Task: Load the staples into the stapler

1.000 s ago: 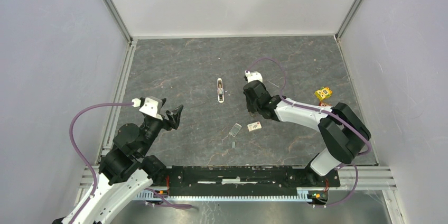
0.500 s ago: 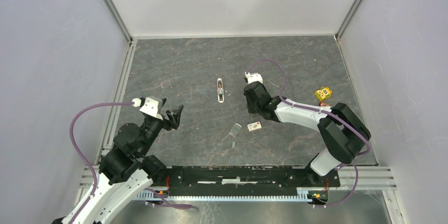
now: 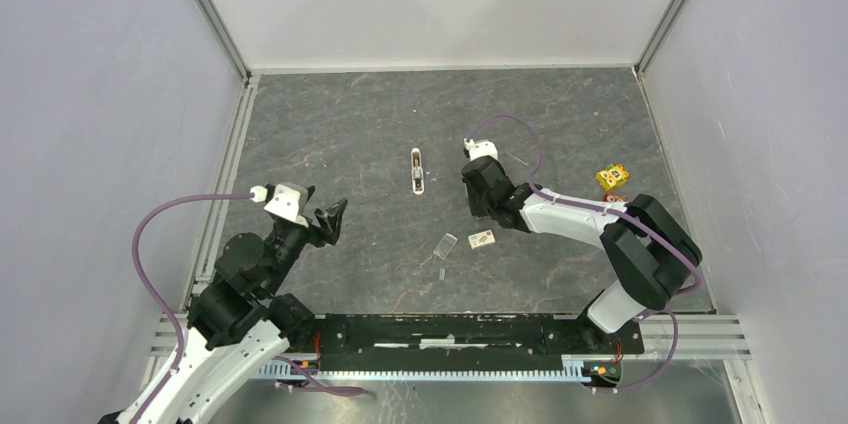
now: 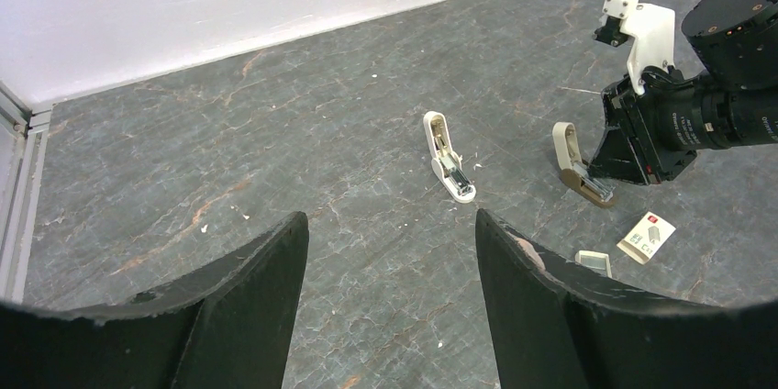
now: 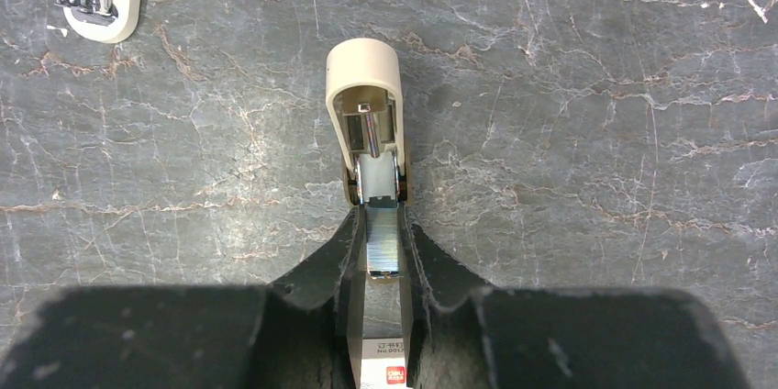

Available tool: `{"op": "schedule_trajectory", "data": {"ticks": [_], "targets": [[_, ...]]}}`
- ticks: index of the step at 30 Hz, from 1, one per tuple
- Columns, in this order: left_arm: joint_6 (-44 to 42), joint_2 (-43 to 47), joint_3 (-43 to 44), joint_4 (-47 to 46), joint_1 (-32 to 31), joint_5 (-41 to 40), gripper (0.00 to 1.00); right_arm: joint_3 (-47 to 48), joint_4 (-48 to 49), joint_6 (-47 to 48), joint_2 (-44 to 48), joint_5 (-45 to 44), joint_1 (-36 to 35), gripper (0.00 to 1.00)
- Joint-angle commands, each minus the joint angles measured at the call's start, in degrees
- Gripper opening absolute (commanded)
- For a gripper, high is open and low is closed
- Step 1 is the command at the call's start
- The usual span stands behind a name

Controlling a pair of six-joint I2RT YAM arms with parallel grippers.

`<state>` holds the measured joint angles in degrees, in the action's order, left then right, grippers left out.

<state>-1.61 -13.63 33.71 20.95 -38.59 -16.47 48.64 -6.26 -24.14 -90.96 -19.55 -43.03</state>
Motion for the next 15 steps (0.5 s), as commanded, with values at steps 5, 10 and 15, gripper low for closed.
{"op": "schedule_trajectory", "data": {"ticks": [5,10,15], "targets": [[-3.95,-0.26,0.12,-1.27,0.09,-0.87,0.74,-0.29,2.27,-0.01,-0.78,-0.41,-0.21,0.21],[-3.94,-0.20,0.12,-1.27,0.09,-0.89,0.74,-0.63,2.41,-0.04,-0.81,-0.36,-0.17,0.21],[-3.96,-0.14,0.12,-1.33,0.09,-0.90,0.74,-0.83,2.68,-0.39,-0.94,-0.18,-0.16,0.21]]}}
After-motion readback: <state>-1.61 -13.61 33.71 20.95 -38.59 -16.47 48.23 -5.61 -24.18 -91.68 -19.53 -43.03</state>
